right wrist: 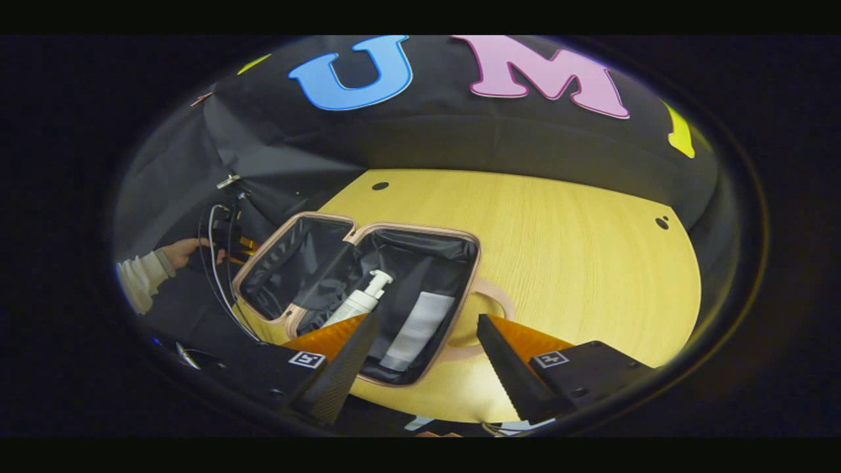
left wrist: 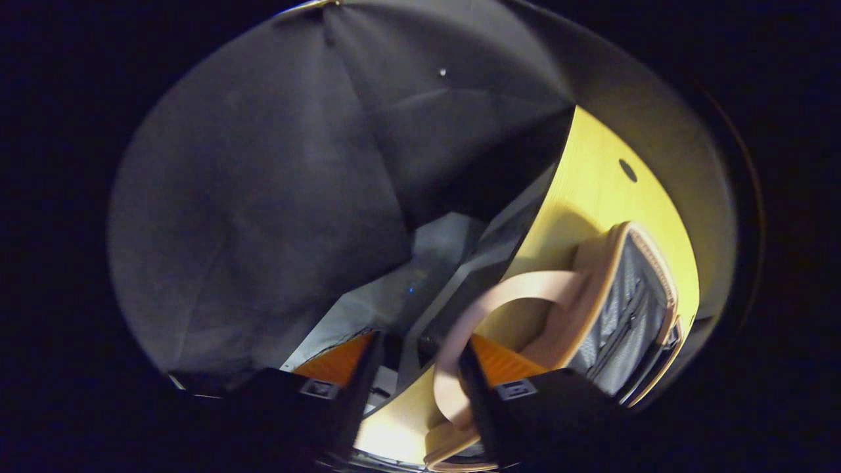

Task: First open the suitcase, pack the skin care products into it, and then close the suitcase.

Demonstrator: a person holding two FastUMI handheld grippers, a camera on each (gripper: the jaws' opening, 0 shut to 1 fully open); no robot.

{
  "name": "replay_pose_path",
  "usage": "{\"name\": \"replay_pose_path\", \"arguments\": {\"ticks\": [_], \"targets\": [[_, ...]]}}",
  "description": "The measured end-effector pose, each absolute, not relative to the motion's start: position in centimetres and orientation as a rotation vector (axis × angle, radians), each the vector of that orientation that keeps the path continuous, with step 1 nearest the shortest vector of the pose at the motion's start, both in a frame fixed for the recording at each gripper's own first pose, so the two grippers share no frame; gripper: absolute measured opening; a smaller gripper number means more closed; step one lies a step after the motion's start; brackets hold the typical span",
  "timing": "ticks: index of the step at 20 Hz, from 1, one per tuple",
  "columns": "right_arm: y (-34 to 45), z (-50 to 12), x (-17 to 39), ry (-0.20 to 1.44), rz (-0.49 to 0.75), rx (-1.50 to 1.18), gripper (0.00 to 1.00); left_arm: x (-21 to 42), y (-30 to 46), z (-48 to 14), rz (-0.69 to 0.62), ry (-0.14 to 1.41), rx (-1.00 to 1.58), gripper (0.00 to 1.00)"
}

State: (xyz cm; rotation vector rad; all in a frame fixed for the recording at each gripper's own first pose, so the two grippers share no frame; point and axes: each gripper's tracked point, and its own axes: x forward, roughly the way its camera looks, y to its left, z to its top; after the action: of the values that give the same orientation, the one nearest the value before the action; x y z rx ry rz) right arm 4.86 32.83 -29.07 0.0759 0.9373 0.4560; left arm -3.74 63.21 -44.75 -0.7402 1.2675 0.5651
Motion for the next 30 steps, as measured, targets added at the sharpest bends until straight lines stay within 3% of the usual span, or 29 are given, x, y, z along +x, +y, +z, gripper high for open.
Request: {"name": "replay_pose_path", "arguments": {"ticks": [1,5,13,17,21,26,30], "targets": [[32.8,-28.8,5.1,0.927,0.458,0.083,0.98,-2.9,63.0,-45.6,0.563,1.279,-0.71,0.22],[32.8,-27.7,5.5,0.901,0.452,0.117,0.98,-1.7,62.8,-41.7,0.508,1.215,-0.597,0.11],[31.1,-24.5,5.4,0.775,0.501,0.13,0.98,-1.8,62.9,-24.8,0.409,0.9,-0.558,0.07],[28.4,-22.0,4.9,0.69,0.534,0.099,0.98,-1.1,56.5,-15.2,0.315,0.784,-0.5,0.06],[24.7,-19.7,4.3,0.619,0.546,0.068,0.98,2.0,47.1,-9.5,0.196,0.72,-0.437,0.06],[18.4,-18.4,2.9,0.587,0.476,0.105,0.97,6.4,33.5,-7.3,-0.025,0.697,-0.467,0.06],[13.0,-18.3,1.8,0.579,0.391,0.109,0.97,8.0,21.2,-12.5,-0.207,0.808,-0.498,0.06]]}}
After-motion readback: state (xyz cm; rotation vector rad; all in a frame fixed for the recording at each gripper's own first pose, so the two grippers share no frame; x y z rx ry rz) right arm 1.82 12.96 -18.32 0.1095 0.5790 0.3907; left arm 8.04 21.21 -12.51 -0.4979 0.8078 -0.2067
